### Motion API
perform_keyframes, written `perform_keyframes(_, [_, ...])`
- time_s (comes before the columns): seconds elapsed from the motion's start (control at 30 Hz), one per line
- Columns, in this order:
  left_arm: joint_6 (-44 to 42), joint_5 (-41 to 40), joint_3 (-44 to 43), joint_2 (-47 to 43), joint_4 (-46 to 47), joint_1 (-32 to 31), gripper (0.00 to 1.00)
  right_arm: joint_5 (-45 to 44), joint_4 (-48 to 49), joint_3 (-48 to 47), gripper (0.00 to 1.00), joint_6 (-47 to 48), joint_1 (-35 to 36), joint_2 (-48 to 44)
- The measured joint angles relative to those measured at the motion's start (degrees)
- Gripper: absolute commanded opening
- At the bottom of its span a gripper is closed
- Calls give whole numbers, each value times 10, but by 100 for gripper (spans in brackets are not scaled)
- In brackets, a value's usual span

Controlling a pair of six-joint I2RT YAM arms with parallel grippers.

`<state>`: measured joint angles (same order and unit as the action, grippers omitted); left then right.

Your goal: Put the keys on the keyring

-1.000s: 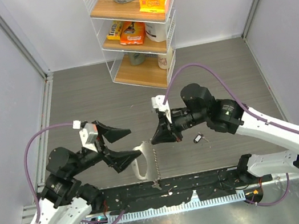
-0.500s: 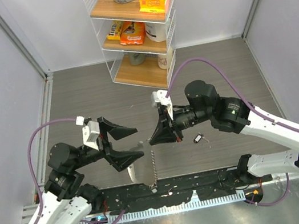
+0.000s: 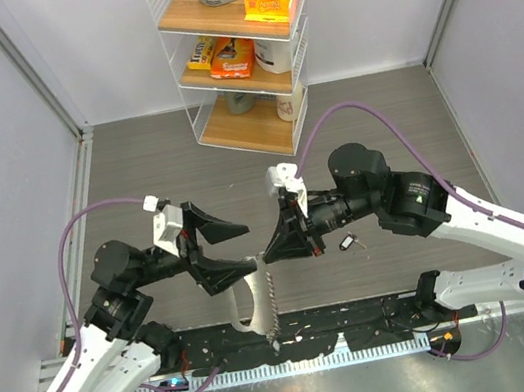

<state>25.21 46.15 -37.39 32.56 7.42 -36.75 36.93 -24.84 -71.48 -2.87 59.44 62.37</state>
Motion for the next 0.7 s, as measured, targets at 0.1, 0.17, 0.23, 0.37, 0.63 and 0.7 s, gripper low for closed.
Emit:
perform_keyframes(0.1, [2,7,0,5,5,0,71,-7,-6,-7,5,2,5,0])
perform_keyframes(0.17, [4,15,0,9,9,0,65,-15,-8,-10,5,6,6,0])
perform_keyframes(0.23, [7,21,0,12,14,0,56,-23,-9,-12,5,9,9,0])
perform_keyframes(0.37, [18,37,0,15,25,-1,39,-37,-10,-14,5,14,14,0])
perform_keyframes(0.63, [37,72,0,28,57,-2,36,-54,-16,-23,5,23,24,0])
perform_keyframes(0.7, [43,78,0,31,64,-2,39,-55,-17,-25,5,24,25,0])
